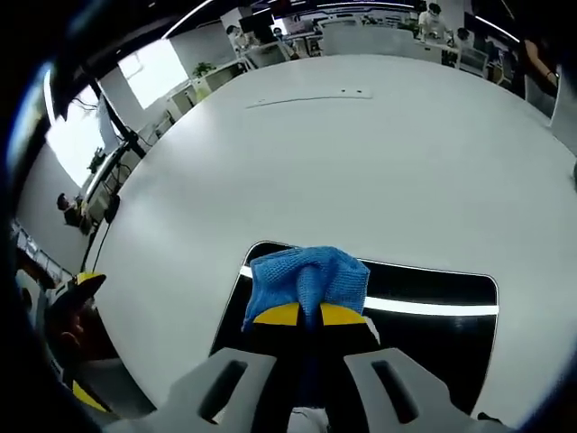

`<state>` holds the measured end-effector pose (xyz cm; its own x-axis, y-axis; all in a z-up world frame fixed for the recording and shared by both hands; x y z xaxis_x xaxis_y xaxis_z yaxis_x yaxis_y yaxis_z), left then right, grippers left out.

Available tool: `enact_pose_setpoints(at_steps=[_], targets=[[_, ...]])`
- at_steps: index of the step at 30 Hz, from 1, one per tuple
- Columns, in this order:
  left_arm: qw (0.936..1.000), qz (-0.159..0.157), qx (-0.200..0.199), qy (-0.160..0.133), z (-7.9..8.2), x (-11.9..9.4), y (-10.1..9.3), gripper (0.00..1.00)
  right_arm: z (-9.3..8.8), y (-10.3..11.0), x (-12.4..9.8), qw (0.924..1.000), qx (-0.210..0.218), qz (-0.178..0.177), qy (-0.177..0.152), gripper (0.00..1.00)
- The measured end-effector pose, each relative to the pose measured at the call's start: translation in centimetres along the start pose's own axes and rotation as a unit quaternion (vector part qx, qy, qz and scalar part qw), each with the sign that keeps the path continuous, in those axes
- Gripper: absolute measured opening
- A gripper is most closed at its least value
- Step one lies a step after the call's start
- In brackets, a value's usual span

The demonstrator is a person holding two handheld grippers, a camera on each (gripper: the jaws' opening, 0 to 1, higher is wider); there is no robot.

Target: Wipe the mirror surface with the cleaning cloth until all visible marks leave the cleaned area.

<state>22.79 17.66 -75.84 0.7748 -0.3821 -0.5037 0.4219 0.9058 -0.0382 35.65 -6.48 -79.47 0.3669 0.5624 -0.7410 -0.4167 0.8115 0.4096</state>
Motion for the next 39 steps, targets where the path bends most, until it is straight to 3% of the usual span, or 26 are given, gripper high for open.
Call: enact_pose_setpoints(at_steps=[8,10,29,39], targets=[[1.0,0.002,0.0,0.005,-0.1,-0.1,0.0,0.99,-1.9,0.9,-0.8,0.9997,0.021,0.004,-0.012,0.01],[0.9996,0.006,0.026,-0.011,0.1,-0.1,0.1,0.99,-2.3,1.0,-1.0,0.9992,0.036,0.012,-0.014,0.01],[0.9995,0.011,0.029,-0.002,0.2,-0.2,0.2,0.98,-4.8,2.2,-2.3,0.9994,0.021,0.024,-0.013,0.01],[0.9993,0.011,0.033,0.013,-0.1,-0.2,0.1,0.99,-5.2,2.5,-2.5,0.9995,0.016,0.025,-0.008,0.01]])
Point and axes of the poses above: the point that each gripper's makers call its tool centre point, and the gripper's own axes: x roughly forward along the fingers, y roughly to its left, z roughly out of its top, the point moved 9 cm from there along -x, roughly backward along the fingers, and after that the axes turned 15 degrees about z, right-handed, at the moved point
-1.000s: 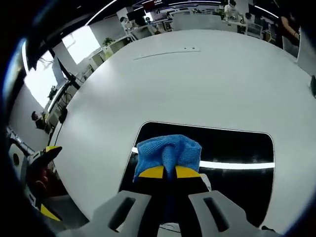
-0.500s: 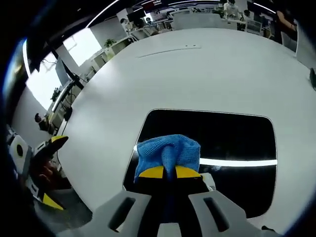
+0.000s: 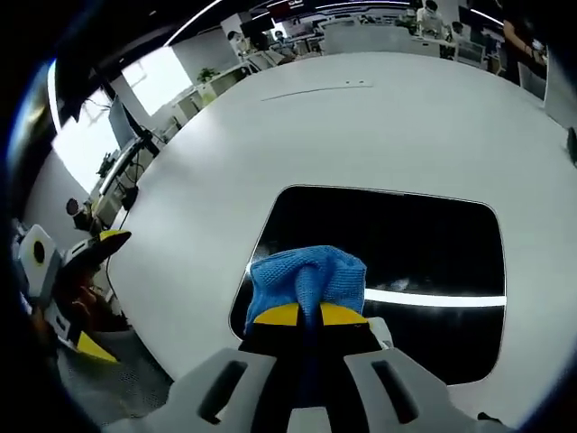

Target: Wipe the mirror surface with the cleaning cloth until all visible marks leave the cleaned area.

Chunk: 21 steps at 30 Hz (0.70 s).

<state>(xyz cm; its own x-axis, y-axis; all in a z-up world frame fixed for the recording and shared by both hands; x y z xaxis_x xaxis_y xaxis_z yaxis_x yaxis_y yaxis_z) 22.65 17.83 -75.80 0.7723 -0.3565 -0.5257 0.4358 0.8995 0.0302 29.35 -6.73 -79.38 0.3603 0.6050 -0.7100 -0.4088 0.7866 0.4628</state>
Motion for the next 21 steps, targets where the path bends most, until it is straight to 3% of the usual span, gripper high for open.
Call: enact_pose_setpoints(at_steps=[21], targets=[[0.9999,0.001,0.009,0.006,-0.2,0.1,0.0,0.99,-1.7,0.9,-0.6,0.9999,0.013,0.006,-0.002,0.01]])
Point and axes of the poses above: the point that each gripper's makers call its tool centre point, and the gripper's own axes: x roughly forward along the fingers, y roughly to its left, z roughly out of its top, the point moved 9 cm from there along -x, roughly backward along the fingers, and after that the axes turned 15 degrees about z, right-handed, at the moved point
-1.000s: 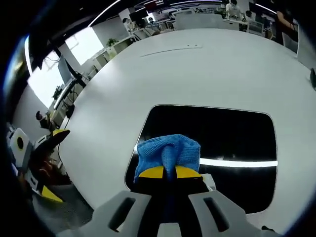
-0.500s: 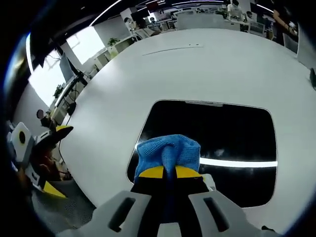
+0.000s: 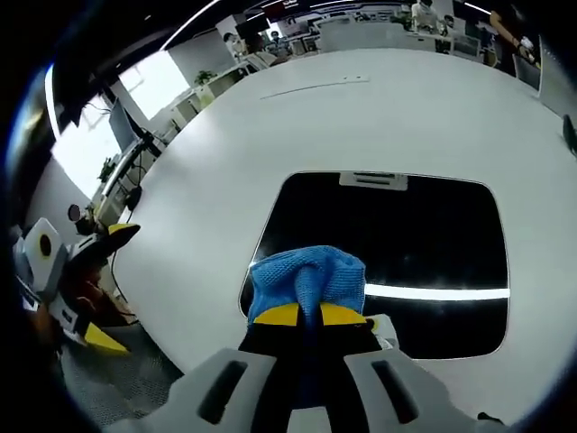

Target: Wipe the mirror surface with the cleaning cloth until all visible marks leave the cleaned area.

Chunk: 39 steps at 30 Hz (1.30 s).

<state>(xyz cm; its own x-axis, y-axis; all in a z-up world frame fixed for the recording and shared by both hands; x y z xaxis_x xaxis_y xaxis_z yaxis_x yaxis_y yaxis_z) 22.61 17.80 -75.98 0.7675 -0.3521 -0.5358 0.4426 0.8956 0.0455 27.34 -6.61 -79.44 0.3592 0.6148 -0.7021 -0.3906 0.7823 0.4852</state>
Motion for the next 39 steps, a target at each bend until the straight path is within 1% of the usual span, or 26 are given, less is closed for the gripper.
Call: enact_pose_setpoints(at_steps=[9,14,17,20,28,30,31,35,39], targets=[[1.0,0.006,-0.002,-0.001,0.0,0.0,0.2,0.99,-0.3,0.2,-0.1,1.0,0.008,-0.001,0.004,0.01],[1.0,0.007,-0.001,0.0,-0.1,0.0,0.2,0.99,-0.4,0.3,-0.1,0.9999,0.012,-0.002,-0.001,0.01],[1.0,0.007,0.0,0.001,-0.1,0.0,0.2,0.99,-0.6,0.6,-0.1,0.9998,0.019,0.003,0.01,0.01],[1.0,0.007,-0.001,0.002,-0.1,0.0,0.2,0.99,-0.8,0.8,-0.1,1.0,0.003,0.0,0.009,0.01],[0.9999,0.01,0.003,0.005,-0.2,0.1,0.2,0.99,-0.5,0.3,-0.2,0.9997,0.02,0.013,0.009,0.01],[0.9999,0.012,-0.001,0.006,-0.3,0.1,0.3,0.99,-0.5,0.2,-0.2,0.999,0.038,0.02,0.007,0.01],[0.9999,0.012,-0.002,0.006,-0.3,0.1,0.4,0.99,-0.4,0.2,-0.3,0.9989,0.04,0.023,0.009,0.01],[0.9999,0.012,-0.002,0.006,-0.2,0.1,0.4,0.99,-0.3,0.1,-0.4,0.999,0.034,0.024,0.018,0.01],[0.9999,0.014,-0.003,0.006,-0.2,0.0,0.4,0.99,-0.5,-0.3,-0.7,0.999,0.033,0.025,0.018,0.01]])
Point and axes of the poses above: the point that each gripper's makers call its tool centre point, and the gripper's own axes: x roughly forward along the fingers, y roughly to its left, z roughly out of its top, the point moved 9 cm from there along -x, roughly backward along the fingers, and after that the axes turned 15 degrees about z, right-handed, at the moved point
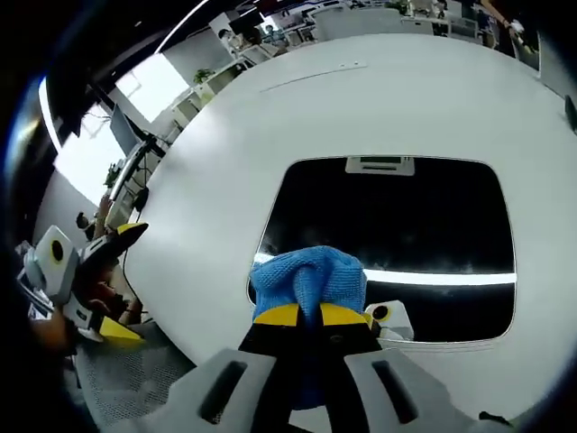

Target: Wipe the mirror surface with the cleaning cloth until all visible marks leave the cleaned area.

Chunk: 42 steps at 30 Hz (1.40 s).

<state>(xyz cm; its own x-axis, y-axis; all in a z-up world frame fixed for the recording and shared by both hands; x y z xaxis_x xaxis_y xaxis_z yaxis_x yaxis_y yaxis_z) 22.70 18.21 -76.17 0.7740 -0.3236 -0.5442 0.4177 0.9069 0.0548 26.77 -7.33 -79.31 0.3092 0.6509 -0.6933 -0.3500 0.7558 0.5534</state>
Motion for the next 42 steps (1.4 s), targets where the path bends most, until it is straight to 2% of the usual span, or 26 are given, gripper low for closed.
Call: enact_pose_setpoints(at_steps=[10,17,21,28,32,35,42], targets=[[1.0,0.005,-0.005,0.002,0.0,-0.1,0.1,0.99,-0.2,-1.2,-1.1,0.9999,0.009,-0.008,-0.007,0.01],[1.0,0.006,-0.002,0.003,0.0,0.0,0.2,0.99,-0.4,-1.9,-2.0,0.9997,-0.002,-0.022,0.001,0.01],[1.0,0.007,-0.002,0.004,0.0,0.0,0.2,0.99,-0.7,-2.6,-2.5,0.9997,0.002,-0.022,-0.011,0.01],[1.0,0.003,0.0,0.008,0.0,0.1,0.0,0.99,-0.6,-2.4,-2.3,0.9996,-0.01,-0.026,-0.01,0.01],[0.9999,-0.001,0.0,0.012,-0.1,0.1,-0.1,0.99,-0.4,-2.5,-2.2,0.9995,-0.002,-0.025,-0.016,0.01],[0.9999,-0.005,0.004,0.013,-0.1,0.1,-0.3,0.99,-0.1,-2.7,-2.1,0.999,-0.016,-0.034,-0.024,0.01],[0.9999,-0.009,0.004,0.012,-0.1,0.2,-0.4,0.99,1.0,-3.1,-1.6,0.9986,-0.01,-0.039,-0.035,0.01]])
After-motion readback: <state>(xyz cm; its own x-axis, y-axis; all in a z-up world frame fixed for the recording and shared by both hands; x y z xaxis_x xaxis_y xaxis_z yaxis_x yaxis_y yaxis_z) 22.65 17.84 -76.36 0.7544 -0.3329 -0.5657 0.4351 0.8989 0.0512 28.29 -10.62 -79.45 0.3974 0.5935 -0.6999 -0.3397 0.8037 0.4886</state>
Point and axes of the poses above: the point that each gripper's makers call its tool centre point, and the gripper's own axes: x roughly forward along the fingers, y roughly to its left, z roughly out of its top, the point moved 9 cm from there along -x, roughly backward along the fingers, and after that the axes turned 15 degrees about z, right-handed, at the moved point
